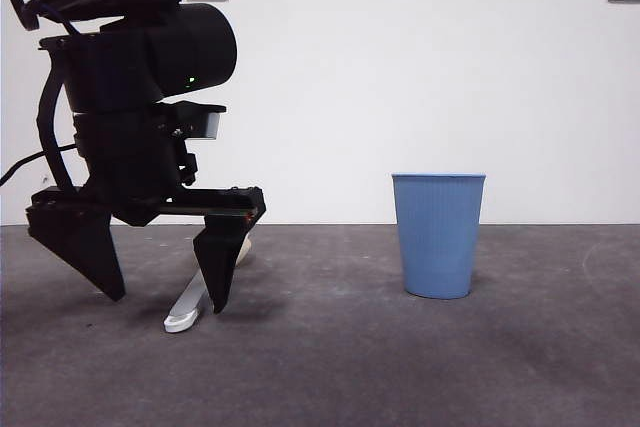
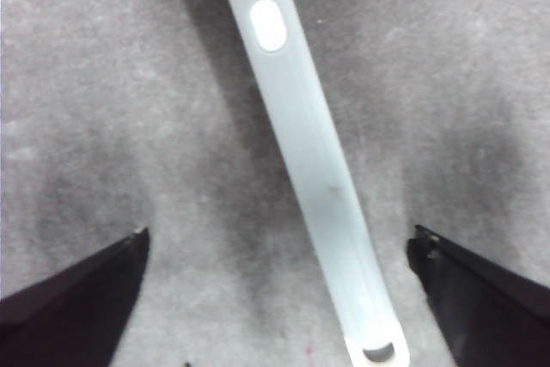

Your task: Pick up the cup brush,pick up the cup,insert the brush into the cup,clean the cup,put the cup brush back,put the cup back to the fixed position on the table

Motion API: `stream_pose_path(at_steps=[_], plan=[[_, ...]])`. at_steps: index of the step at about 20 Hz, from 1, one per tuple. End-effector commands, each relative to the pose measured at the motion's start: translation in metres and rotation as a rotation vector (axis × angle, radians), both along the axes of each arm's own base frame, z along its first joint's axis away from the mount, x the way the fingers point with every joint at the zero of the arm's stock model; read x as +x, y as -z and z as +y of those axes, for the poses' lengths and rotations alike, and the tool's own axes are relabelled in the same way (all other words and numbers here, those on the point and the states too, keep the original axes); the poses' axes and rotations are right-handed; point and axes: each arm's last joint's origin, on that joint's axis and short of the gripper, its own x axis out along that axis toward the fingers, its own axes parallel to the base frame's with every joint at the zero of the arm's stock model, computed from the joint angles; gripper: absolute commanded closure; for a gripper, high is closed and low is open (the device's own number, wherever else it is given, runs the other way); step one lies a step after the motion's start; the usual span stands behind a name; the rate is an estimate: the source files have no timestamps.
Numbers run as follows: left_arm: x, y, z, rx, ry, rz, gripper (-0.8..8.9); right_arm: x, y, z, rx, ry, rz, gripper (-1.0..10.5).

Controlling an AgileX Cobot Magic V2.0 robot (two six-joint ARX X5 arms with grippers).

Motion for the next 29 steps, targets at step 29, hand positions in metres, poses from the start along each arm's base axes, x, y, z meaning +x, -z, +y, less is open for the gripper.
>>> stream_pose_path(at_steps=[29], plan=[[-0.02,-0.026,-0.007,-0.053,0.077,-0.013,8.22,0.002,0.0,0.0,0.06,0.077,0.068,3.5]])
